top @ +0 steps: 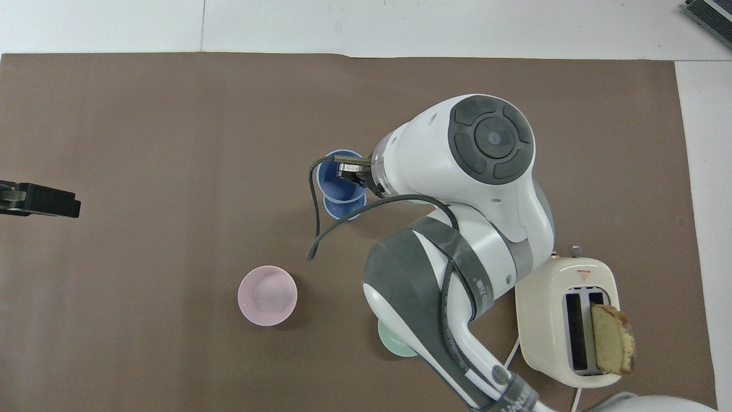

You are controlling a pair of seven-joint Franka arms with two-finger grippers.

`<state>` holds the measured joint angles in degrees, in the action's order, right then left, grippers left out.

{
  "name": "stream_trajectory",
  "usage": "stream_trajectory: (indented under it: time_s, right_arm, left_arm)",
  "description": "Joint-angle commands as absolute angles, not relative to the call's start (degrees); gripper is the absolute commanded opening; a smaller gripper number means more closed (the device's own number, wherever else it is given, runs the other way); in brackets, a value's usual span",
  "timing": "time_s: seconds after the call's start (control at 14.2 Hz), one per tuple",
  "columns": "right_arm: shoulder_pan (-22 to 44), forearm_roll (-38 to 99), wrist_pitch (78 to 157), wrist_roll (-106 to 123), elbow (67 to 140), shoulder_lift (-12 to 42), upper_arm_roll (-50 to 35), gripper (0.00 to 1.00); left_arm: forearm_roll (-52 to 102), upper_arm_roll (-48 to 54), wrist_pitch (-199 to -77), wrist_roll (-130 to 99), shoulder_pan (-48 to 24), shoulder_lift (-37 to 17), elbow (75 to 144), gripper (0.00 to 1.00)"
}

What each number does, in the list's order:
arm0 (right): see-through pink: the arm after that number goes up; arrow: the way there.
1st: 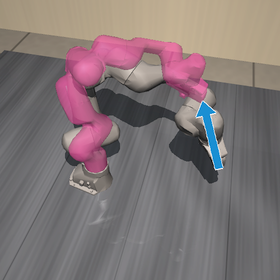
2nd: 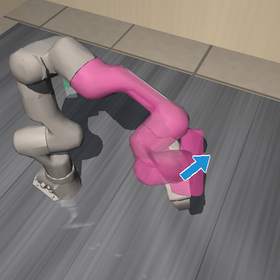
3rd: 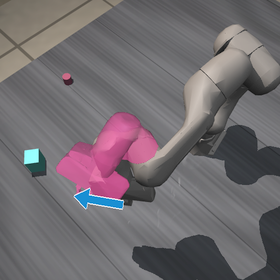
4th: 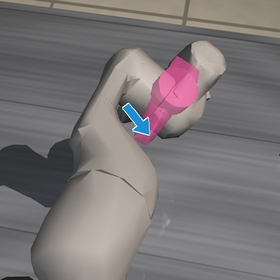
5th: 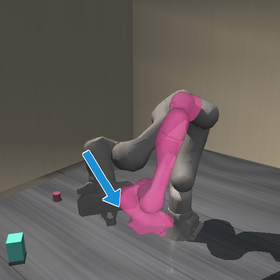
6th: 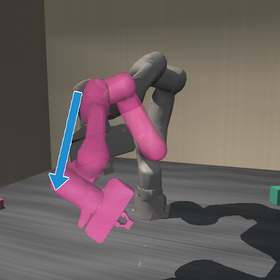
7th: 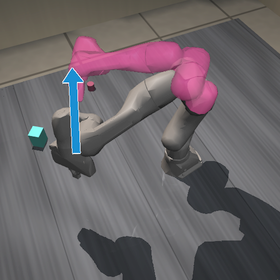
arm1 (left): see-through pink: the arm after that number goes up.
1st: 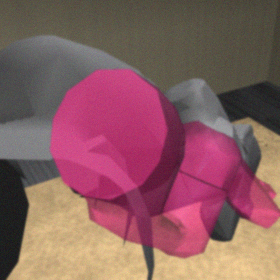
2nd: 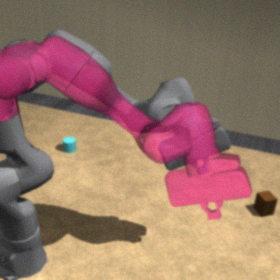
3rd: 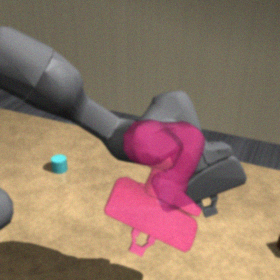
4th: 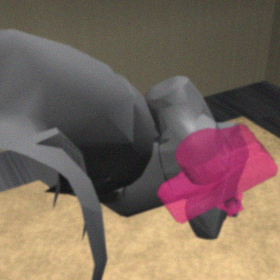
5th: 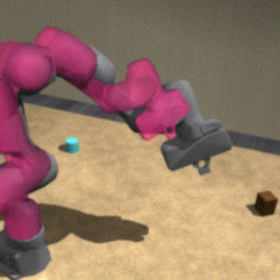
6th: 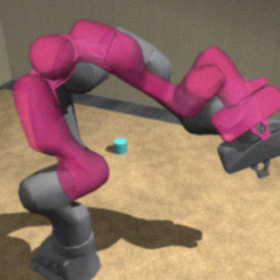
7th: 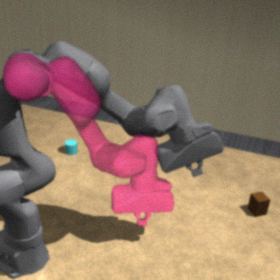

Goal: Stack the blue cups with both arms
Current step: 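Lower the held blue cup into the center blue cup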

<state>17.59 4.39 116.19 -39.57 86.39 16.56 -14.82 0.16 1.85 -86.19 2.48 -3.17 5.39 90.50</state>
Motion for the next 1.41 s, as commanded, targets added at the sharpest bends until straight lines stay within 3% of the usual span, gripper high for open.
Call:
stream_trajectory:
  time_s: [0.0, 0.56, 1.34]
  right_arm:
    - [17.6, 4.9, 117.1, -39.6, 85.7, 18.0, -14.9, 0.0]
    - [17.6, 4.6, 118.8, -39.2, 86.2, 20.7, -14.9, 0.0]
    - [16.8, 4.2, 118.8, -38.9, 89.0, 20.7, -14.9, 0.0]
  left_arm:
    - [0.6, 2.2, -85.6, 3.0, -2.3, 6.1, 90.9, 1.0]
    - [0.6, 2.3, -85.5, 3.0, -2.3, 6.1, 90.9, 1.0]
    - [0.6, 2.2, -85.5, 3.0, -2.3, 6.1, 90.9, 1.0]
